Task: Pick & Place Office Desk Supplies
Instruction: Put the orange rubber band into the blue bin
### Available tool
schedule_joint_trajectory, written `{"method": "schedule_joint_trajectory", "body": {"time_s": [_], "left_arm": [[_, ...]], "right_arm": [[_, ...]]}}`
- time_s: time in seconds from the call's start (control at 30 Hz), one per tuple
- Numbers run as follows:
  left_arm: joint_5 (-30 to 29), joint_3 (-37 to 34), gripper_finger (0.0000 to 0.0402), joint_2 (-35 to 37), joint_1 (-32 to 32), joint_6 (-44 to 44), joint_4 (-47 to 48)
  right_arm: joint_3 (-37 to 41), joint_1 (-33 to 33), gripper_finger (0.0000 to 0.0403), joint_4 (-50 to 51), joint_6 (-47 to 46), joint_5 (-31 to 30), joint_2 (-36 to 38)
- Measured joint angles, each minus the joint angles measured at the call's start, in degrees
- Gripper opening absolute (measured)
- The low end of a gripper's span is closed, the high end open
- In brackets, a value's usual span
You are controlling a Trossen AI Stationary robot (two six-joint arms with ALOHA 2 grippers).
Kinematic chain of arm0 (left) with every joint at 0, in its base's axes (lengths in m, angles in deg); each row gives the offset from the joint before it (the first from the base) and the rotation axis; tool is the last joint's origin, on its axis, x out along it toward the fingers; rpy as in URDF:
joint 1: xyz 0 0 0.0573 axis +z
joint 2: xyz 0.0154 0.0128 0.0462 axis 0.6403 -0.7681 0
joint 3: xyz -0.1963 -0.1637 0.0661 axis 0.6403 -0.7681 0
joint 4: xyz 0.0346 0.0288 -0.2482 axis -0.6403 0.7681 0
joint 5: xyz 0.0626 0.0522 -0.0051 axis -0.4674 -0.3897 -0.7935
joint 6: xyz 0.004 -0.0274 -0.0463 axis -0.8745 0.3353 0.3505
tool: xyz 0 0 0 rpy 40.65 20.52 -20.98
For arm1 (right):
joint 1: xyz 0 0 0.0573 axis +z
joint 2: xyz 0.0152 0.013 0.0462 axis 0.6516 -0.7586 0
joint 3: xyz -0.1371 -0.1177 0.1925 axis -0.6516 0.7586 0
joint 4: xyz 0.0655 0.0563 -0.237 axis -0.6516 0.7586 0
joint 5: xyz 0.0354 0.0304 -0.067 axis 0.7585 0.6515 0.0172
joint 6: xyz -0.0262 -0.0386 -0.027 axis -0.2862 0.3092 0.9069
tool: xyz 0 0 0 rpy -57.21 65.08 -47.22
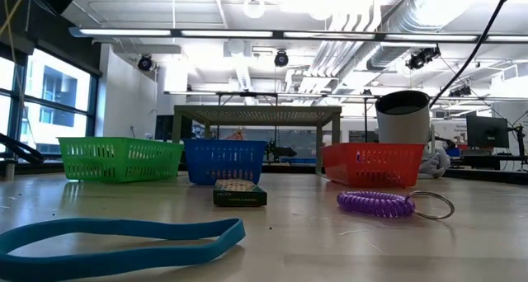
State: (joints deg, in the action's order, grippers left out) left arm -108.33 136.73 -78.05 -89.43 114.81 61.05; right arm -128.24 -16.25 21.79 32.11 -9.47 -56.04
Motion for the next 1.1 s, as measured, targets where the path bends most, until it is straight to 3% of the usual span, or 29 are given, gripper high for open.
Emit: {"method": "schedule_joint_trajectory", "body": {"time_s": [0.23, 0.47, 0.93, 1.1], "left_arm": [[-0.15, 0.0, 0.014, 0.0, -0.32, 0.85, -4.45], [-0.05, 0.0, 0.014, 0.0, -2.09, 2.51, -5.9], [-0.04, 0.0, 0.014, 0.0, -5.33, 5.42, -7.48], [-0.03, 0.0, 0.014, 0.0, -5.53, 5.91, -7.47]], "right_arm": [[0.28, -12.04, 0.0002, 0.23, -1.27, 9.33, 0.17], [0.59, -21.02, 0.0002, 0.93, -3.08, 17.35, -4.38], [0.61, -26.87, 0.0002, 0.26, -3.38, 20.04, -13.87], [0.61, -27.72, 0.0004, -0.05, -5.21, 26.81, -13.99]]}}
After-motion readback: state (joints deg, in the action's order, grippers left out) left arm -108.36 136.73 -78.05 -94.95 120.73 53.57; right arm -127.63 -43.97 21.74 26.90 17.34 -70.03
